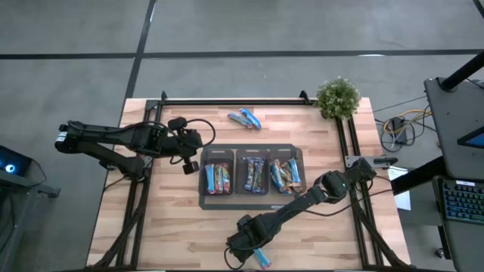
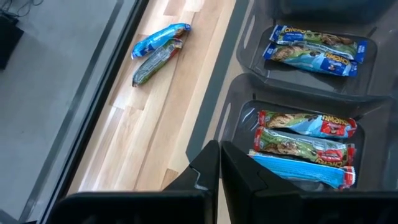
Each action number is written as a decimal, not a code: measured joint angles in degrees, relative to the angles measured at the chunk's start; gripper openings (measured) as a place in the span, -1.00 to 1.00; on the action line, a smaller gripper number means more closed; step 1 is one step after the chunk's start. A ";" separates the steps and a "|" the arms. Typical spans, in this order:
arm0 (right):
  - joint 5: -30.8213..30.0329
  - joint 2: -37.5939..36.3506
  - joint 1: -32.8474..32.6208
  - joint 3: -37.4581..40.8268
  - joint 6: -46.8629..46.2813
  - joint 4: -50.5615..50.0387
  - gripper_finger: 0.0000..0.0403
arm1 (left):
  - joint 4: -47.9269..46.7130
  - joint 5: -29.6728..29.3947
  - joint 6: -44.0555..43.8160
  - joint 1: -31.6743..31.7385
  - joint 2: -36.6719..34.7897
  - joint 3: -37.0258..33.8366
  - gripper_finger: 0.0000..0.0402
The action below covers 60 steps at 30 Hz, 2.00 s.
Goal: Pick and place Granola Bars by type
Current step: Put the red granola bar into the left black bin
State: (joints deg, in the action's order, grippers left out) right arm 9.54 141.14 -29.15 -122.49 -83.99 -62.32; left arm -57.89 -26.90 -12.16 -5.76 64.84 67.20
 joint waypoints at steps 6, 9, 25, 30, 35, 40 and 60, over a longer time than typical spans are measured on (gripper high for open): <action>0.00 0.00 0.17 0.04 -0.25 0.02 0.26 | 0.02 -0.21 0.00 0.00 0.00 0.00 -1.00; 0.00 0.00 0.20 0.04 -0.96 -0.01 0.25 | 0.02 -0.21 0.00 0.01 0.00 0.00 -1.00; 2.49 0.00 0.17 0.06 -1.57 -2.65 0.06 | 0.02 -0.22 0.00 0.00 0.00 0.00 -1.00; 2.60 0.00 0.15 0.06 -1.62 -2.68 0.04 | 0.02 -0.22 0.00 0.00 0.00 0.00 -1.00; 2.73 0.00 0.16 0.06 -3.25 -4.31 0.04 | 0.02 -0.22 0.31 0.00 0.00 0.00 -1.00; 3.86 0.00 0.15 0.30 -4.67 -4.95 0.04 | 0.02 -0.22 0.37 0.00 0.00 0.00 -1.00; 4.70 -0.04 0.07 1.96 -11.65 -4.79 -0.07 | 0.02 -0.22 1.49 0.02 0.00 0.00 -1.00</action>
State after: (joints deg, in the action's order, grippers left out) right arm 14.24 141.10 -29.08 -120.53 -95.64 -67.11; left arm -57.87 -27.11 -10.68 -5.74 64.84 67.20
